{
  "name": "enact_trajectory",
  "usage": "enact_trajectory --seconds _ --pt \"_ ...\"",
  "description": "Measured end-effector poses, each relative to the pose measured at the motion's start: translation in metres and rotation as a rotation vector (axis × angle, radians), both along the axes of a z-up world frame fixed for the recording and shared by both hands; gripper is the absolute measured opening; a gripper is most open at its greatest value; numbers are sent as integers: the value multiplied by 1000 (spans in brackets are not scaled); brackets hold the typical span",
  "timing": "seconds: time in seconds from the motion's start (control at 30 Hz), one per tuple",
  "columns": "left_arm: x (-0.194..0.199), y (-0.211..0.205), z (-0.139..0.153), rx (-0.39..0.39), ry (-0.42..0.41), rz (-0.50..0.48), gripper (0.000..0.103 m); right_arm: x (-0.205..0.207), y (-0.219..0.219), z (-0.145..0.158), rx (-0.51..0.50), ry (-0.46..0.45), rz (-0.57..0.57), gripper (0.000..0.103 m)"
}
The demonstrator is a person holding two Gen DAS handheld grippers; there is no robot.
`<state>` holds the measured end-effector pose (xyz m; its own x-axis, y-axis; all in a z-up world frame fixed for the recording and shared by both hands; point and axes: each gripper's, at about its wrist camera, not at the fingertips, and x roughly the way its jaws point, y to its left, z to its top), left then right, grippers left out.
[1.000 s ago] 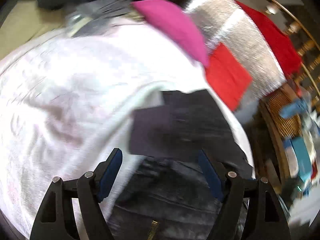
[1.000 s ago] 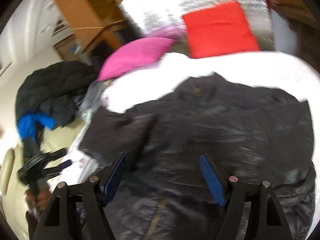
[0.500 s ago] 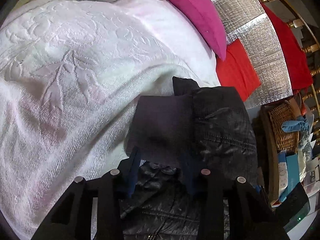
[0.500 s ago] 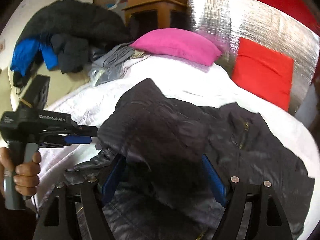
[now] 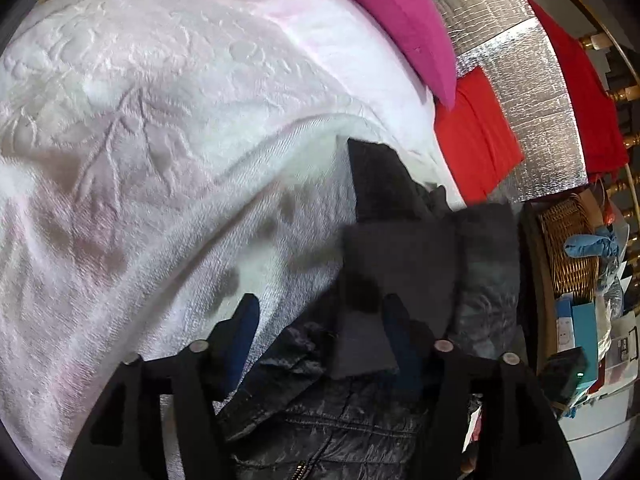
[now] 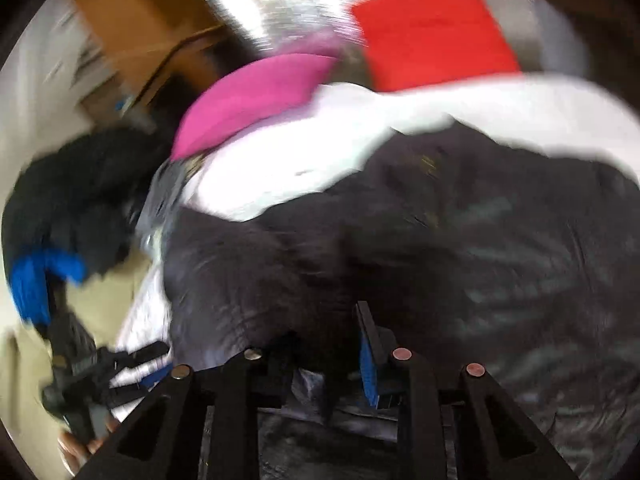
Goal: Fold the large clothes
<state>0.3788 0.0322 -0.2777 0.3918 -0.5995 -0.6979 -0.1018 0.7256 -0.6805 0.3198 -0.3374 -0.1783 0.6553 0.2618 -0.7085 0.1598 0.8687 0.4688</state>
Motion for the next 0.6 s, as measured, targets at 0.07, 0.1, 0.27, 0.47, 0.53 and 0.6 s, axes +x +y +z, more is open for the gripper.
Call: enact_trajectory --seconds 0.07,0.1,0.27,0.47,0.53,0.6 --pt "3 -3 -3 -24 4 7 67 0 -15 -14 34 41 -38 29" --pt "4 -7 -3 -41 1 4 67 1 -22 -24 53 70 -54 29" --pt "5 -43 12 -114 -95 -112 67 -4 -45 -44 132 104 -82 30" --pt "-3 -87 46 38 -323 -198 41 -15 -49 -32 116 142 -13 36" --pt "-5 -97 50 42 -348 -219 18 -28 -56 -22 100 139 12 39" --pt "-10 -105 56 36 -384 -237 16 -40 -65 -12 88 115 14 54"
